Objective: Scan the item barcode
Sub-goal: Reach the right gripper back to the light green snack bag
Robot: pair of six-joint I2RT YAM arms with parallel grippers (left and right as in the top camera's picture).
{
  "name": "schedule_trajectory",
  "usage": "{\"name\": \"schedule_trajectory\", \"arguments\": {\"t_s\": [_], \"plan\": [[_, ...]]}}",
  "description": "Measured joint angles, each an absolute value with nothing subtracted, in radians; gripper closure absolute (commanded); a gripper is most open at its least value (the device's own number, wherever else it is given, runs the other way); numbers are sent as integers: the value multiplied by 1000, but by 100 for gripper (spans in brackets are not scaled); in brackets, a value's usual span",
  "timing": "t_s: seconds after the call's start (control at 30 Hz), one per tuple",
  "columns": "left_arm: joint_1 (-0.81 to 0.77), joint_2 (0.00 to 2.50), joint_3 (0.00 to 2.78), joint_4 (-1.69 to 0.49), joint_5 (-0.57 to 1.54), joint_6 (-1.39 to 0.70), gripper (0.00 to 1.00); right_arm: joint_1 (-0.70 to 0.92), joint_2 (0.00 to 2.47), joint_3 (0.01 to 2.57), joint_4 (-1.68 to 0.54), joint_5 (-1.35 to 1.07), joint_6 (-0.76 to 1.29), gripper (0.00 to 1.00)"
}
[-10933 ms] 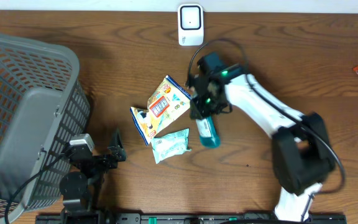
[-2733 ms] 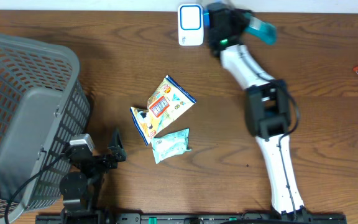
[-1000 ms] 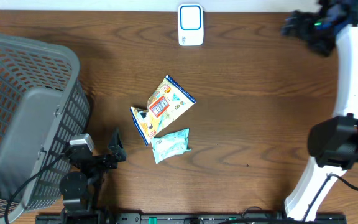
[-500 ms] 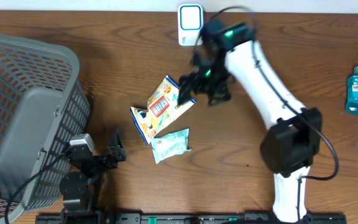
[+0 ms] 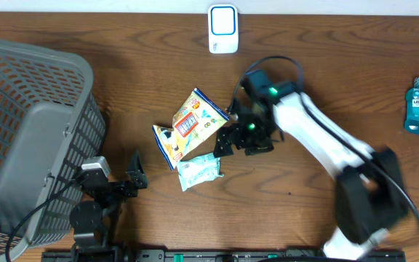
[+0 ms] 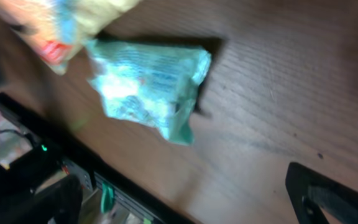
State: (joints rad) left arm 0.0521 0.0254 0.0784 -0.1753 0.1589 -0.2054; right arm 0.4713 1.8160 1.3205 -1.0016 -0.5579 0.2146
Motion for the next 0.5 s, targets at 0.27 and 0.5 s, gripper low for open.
{"name": "schedule_trajectory", "arguments": {"t_s": [0.27, 0.5], "plan": [[52, 25, 78, -175, 159, -205, 0, 529, 1628, 982, -559, -595, 376, 1], [52, 25, 78, -175, 159, -205, 0, 581, 1674, 836, -376, -593, 586, 1]]}}
